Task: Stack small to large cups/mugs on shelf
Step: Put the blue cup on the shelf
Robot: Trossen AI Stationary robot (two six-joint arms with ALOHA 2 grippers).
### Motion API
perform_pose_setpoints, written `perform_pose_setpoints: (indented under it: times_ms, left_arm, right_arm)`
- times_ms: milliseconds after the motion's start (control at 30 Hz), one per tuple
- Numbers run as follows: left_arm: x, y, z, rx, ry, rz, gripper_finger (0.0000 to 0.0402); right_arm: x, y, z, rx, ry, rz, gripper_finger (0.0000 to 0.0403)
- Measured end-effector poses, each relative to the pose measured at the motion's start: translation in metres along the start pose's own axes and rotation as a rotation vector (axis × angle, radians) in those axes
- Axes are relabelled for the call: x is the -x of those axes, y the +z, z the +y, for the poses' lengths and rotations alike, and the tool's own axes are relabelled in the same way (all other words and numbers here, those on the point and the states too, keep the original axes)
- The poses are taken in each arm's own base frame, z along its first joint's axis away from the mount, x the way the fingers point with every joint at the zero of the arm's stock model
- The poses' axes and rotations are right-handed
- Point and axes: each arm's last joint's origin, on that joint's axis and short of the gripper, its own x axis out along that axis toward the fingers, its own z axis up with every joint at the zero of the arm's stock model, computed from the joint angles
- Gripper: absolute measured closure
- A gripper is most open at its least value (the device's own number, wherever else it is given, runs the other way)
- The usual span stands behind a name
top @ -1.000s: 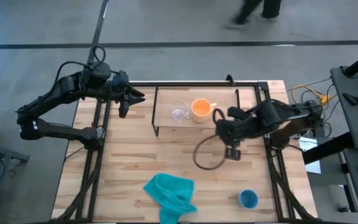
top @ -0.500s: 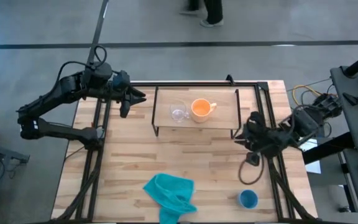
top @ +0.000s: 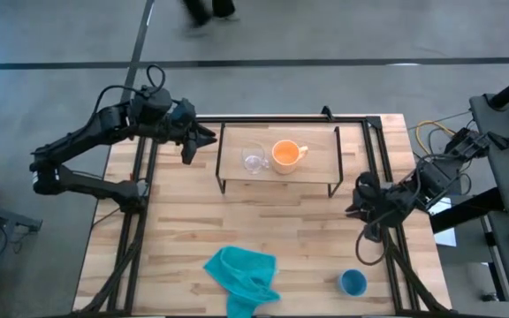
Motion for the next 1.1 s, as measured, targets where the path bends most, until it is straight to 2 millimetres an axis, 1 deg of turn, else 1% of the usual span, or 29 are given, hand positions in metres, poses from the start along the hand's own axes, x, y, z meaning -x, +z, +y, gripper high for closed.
perform_pose_setpoints:
  times_ms: [233, 433, 600, 833, 1000, 1100]
  left_arm:
    - [-0.006, 0.002, -0.003, 0.042, -0.018, -0.006, 0.032]
    - [-0.013, 0.004, -0.014, 0.064, -0.075, -0.028, 0.032]
    - [-0.022, 0.002, -0.022, 0.048, -0.11, 0.001, 0.032]
    - [-0.039, 0.003, -0.027, 0.036, -0.132, 0.012, 0.032]
    - [-0.041, 0.003, -0.027, 0.037, -0.129, 0.021, 0.032]
    - [-0.037, 0.003, -0.027, 0.036, -0.132, 0.012, 0.032]
  right_arm:
    - [-0.011, -0.018, -0.006, -0.03, 0.069, 0.122, 0.0346]
    - [-0.019, -0.029, -0.004, 0.097, 0.18, 0.252, 0.0346]
    - [-0.027, -0.037, -0.002, 0.103, 0.27, 0.376, 0.0346]
    - [-0.041, -0.042, 0.0, 0.102, 0.247, 0.441, 0.0345]
    - [-0.052, -0.041, 0.008, 0.087, 0.26, 0.461, 0.0318]
    - [-0.058, -0.037, 0.014, 0.083, 0.279, 0.443, 0.0296]
